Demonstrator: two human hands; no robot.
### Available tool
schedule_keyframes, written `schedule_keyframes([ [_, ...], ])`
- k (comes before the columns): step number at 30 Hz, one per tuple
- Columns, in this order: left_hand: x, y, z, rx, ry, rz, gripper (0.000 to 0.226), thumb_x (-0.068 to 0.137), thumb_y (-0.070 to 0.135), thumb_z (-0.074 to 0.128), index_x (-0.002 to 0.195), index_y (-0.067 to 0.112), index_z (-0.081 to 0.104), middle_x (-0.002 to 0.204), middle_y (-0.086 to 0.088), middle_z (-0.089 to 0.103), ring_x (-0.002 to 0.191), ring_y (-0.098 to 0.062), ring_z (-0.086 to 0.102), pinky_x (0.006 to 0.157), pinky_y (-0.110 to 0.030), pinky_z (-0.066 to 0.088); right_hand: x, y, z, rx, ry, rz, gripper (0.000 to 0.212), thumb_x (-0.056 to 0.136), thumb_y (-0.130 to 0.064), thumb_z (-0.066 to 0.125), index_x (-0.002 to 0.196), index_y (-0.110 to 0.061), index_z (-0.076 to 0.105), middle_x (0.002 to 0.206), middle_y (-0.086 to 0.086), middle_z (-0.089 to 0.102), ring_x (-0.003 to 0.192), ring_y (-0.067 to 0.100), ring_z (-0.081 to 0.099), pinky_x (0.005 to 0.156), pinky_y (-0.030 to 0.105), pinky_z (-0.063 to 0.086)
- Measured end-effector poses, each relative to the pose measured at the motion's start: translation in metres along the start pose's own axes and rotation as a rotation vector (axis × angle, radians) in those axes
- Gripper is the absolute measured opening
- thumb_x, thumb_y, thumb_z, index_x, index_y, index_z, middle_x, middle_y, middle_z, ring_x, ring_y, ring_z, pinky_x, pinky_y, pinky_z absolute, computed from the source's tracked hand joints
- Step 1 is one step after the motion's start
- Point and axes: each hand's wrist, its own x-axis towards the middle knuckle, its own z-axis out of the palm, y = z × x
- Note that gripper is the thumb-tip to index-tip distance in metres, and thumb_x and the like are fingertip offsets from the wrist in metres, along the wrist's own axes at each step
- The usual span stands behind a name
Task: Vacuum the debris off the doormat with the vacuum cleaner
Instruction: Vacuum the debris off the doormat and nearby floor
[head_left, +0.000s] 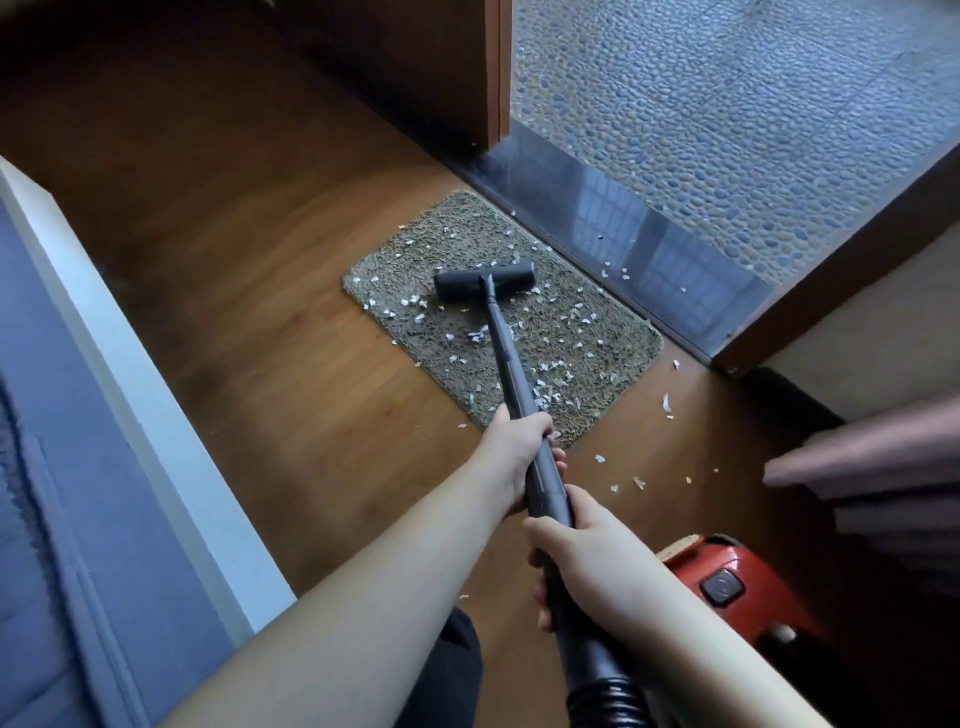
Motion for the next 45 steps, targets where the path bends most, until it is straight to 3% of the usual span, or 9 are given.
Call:
schedule_keyframes([
  [4,-0.005,-0.031,-0.016,0.020,-0.001,0.025,0.019,0.091,-0.003,0.045,0.105,0.008,0.036,0.063,-0.010,0.044,0.033,-0.013,0.045,0.038,-0.021,0.042,-0.008,0.037,0.016,0.058,0.014,-0.022,0.017,0.093,-0.005,0.049,0.109,0.002,0.046,0.069,0.012,0.047,0.037,0.016,0.047,0.038,0.021,0.042],
  [7,-0.023,-0.050,-0.021,0.068,-0.023,0.054,0.009,0.093,-0.001,0.044,0.096,0.005,0.039,0.061,-0.010,0.044,0.025,-0.012,0.045,0.036,-0.020,0.042,-0.025,0.062,0.027,0.080,0.031,-0.062,0.007,0.094,-0.003,0.048,0.101,-0.003,0.047,0.060,0.010,0.046,0.036,0.017,0.045,0.036,0.021,0.040],
  [12,-0.075,-0.063,-0.022,0.086,-0.060,0.059,0.019,0.095,0.000,0.044,0.110,0.006,0.036,0.059,-0.012,0.044,0.022,-0.013,0.044,0.031,-0.019,0.042,-0.073,0.078,0.041,0.094,0.068,-0.086,0.006,0.094,-0.001,0.047,0.094,-0.006,0.044,0.058,0.010,0.045,0.037,0.018,0.044,0.035,0.021,0.040],
  [20,-0.119,-0.092,-0.037,0.105,-0.063,0.003,0.010,0.097,0.004,0.044,0.105,-0.003,0.042,0.062,-0.014,0.047,0.025,-0.016,0.048,0.029,-0.018,0.040,-0.119,0.094,0.055,0.127,0.035,-0.025,0.007,0.095,-0.001,0.046,0.091,-0.006,0.043,0.058,0.010,0.045,0.031,0.014,0.044,0.034,0.018,0.039],
  [24,-0.120,-0.102,-0.041,0.129,-0.027,-0.040,0.015,0.099,0.008,0.046,0.108,-0.003,0.044,0.065,-0.015,0.049,0.050,-0.022,0.050,0.027,-0.019,0.040,-0.117,0.104,0.054,0.130,0.019,0.011,0.007,0.096,-0.003,0.047,0.092,-0.007,0.044,0.055,0.009,0.046,0.034,0.015,0.044,0.035,0.019,0.039],
  [29,-0.109,-0.102,-0.033,0.128,-0.032,-0.031,0.029,0.096,0.007,0.048,0.123,0.000,0.042,0.062,-0.013,0.049,0.042,-0.020,0.049,0.033,-0.019,0.043,-0.109,0.104,0.051,0.127,0.041,-0.005,0.005,0.095,-0.004,0.048,0.100,-0.006,0.045,0.062,0.011,0.046,0.035,0.016,0.046,0.035,0.021,0.041],
  [34,-0.092,-0.098,-0.020,0.113,-0.007,-0.003,0.049,0.095,0.004,0.047,0.141,0.000,0.029,0.063,-0.014,0.047,0.039,-0.020,0.047,0.033,-0.020,0.043,-0.097,0.100,0.036,0.098,0.043,-0.007,0.007,0.096,-0.004,0.047,0.103,-0.006,0.046,0.063,0.012,0.046,0.033,0.016,0.046,0.035,0.020,0.041],
  [45,-0.056,-0.075,-0.013,0.100,0.020,0.025,0.059,0.095,0.002,0.045,0.147,0.009,0.020,0.066,-0.014,0.048,0.045,-0.021,0.049,0.032,-0.020,0.043,-0.063,0.083,0.023,0.061,0.023,-0.036,0.020,0.096,-0.006,0.048,0.114,0.003,0.046,0.066,0.012,0.045,0.034,0.016,0.045,0.034,0.021,0.039],
])
